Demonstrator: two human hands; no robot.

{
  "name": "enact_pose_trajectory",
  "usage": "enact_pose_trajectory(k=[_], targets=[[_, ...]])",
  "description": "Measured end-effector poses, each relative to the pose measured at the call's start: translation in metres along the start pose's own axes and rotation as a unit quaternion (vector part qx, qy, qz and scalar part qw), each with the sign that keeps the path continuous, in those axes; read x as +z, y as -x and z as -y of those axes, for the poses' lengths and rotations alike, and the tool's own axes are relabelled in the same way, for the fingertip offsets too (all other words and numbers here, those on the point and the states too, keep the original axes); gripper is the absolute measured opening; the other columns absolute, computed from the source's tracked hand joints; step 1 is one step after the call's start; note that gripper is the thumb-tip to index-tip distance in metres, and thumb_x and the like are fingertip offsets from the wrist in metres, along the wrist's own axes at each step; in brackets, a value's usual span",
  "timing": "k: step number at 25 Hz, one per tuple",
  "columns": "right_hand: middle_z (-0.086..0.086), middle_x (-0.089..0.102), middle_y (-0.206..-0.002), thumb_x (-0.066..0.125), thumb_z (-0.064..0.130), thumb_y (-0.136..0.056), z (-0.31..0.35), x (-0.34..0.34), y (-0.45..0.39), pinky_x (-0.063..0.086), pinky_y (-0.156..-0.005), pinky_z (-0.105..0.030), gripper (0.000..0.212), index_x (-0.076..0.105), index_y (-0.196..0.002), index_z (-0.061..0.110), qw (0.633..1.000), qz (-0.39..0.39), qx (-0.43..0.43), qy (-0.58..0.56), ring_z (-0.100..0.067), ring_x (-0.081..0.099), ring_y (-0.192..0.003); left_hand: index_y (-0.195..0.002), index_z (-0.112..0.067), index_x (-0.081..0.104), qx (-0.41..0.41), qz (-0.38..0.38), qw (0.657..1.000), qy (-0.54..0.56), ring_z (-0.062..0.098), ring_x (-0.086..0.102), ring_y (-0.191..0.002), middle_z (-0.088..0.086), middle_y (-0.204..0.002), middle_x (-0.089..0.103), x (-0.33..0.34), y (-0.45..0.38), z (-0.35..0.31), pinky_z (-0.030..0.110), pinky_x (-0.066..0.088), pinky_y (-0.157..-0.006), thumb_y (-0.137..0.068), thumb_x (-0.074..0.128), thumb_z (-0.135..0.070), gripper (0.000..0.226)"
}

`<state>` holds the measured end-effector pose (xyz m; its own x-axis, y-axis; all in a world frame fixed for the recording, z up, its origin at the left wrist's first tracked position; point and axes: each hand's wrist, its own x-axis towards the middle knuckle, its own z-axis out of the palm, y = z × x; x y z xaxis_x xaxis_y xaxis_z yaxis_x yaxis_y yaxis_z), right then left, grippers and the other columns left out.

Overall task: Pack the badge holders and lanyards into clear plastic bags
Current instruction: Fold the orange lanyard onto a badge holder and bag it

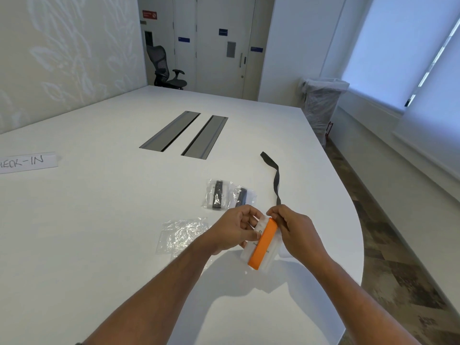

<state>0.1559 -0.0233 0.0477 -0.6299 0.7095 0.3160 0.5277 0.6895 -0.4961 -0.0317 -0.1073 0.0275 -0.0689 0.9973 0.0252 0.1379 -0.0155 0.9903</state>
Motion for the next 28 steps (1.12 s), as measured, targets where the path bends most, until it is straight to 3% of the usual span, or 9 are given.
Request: enact_pose_trajectory(k=[4,8,11,14,16,18,21,24,28], targets=[[0.014,0.07,-0.092,0.056,0.041,-0.099,0.0,0.008,-0.001,0.049,-0.073,-0.018,0.014,0.067,-0.103,0.033,0.998,0.036,0.02,-0.043,-0.008,0.065,-0.082,-0.107,-0.023,0.067,-0.002,-0.005,1.0,-0.013,0.015,0.072,-0.076,-0.008,-0.082,0.072,-0.005,0.003,0.004,0.028,0.055,-0.055,-0.08,0.079,-0.003,0.036],[0.01,0.074,-0.084,0.076,0.029,-0.089,-0.001,0.015,-0.006,0.058,-0.061,-0.022,0.004,0.072,-0.09,0.029,0.981,0.044,0.09,-0.164,-0.009,0.07,-0.074,-0.107,-0.02,0.067,-0.006,-0.029,0.999,-0.026,0.013,0.072,-0.073,-0.006,-0.078,0.071,-0.014,0.01,0.011,0.022,0.051,-0.055,-0.081,0.08,-0.007,0.031],[0.008,0.074,-0.083,0.076,0.027,-0.089,0.001,0.024,-0.007,0.055,-0.053,-0.016,0.008,0.07,-0.086,0.031,0.97,0.025,0.127,-0.204,-0.008,0.072,-0.072,-0.105,-0.018,0.069,-0.025,-0.099,0.993,-0.051,0.012,0.068,-0.074,-0.001,-0.079,0.07,-0.028,0.014,0.017,0.027,0.058,-0.064,-0.085,0.075,-0.009,0.023],[0.004,0.075,-0.088,0.074,0.028,-0.09,-0.001,0.033,-0.009,0.062,-0.062,-0.026,0.003,0.071,-0.09,0.028,0.962,0.01,0.155,-0.225,-0.015,0.073,-0.079,-0.101,-0.014,0.072,-0.04,-0.168,0.978,-0.116,0.012,0.065,-0.074,0.0,-0.083,0.071,-0.057,0.025,0.025,0.034,0.056,-0.075,-0.088,0.065,0.002,0.022],[0.0,0.075,-0.09,0.074,0.027,-0.09,-0.003,0.036,-0.011,0.065,-0.067,-0.035,0.004,0.072,-0.092,0.025,0.954,-0.01,0.176,-0.244,-0.019,0.074,-0.081,-0.1,-0.018,0.074,-0.049,-0.136,0.969,-0.198,0.006,0.065,-0.079,-0.004,-0.092,0.074,-0.073,0.035,0.027,0.028,0.054,-0.08,-0.086,0.06,0.004,0.03],[-0.004,0.075,-0.09,0.075,0.025,-0.09,-0.003,0.04,-0.014,0.065,-0.067,-0.04,0.004,0.072,-0.093,0.022,0.946,-0.023,0.187,-0.263,-0.022,0.073,-0.081,-0.1,-0.028,0.075,-0.079,-0.094,0.955,-0.271,0.002,0.062,-0.084,-0.013,-0.101,0.071,-0.081,0.046,0.025,0.024,0.051,-0.079,-0.081,0.064,-0.014,0.027],[-0.006,0.074,-0.091,0.075,0.023,-0.09,-0.001,0.044,-0.017,0.065,-0.066,-0.042,0.006,0.072,-0.095,0.019,0.942,-0.029,0.188,-0.276,-0.024,0.073,-0.082,-0.114,-0.032,0.073,-0.106,-0.039,0.935,-0.337,0.009,0.056,-0.116,-0.012,-0.124,0.065,-0.085,0.053,0.023,0.031,0.049,-0.098,-0.076,0.063,-0.033,0.04],[-0.006,0.073,-0.091,0.074,0.021,-0.091,-0.001,0.047,-0.018,0.065,-0.065,-0.041,0.007,0.072,-0.096,0.017,0.94,-0.033,0.187,-0.283,-0.024,0.072,-0.083,-0.133,-0.034,0.063,-0.116,-0.048,0.906,-0.403,0.013,0.04,-0.133,-0.014,-0.14,0.052,-0.085,0.053,0.028,0.037,0.039,-0.112,-0.083,0.075,-0.024,0.052],[-0.007,0.072,-0.094,0.072,0.022,-0.092,-0.001,0.048,-0.017,0.065,-0.07,-0.044,0.008,0.071,-0.098,0.016,0.941,-0.034,0.19,-0.28,-0.025,0.072,-0.086,-0.132,-0.036,0.062,-0.115,-0.089,0.88,-0.451,0.018,0.04,-0.13,-0.009,-0.135,0.052,-0.085,0.047,0.037,0.037,0.036,-0.107,-0.081,0.08,-0.041,0.055]])
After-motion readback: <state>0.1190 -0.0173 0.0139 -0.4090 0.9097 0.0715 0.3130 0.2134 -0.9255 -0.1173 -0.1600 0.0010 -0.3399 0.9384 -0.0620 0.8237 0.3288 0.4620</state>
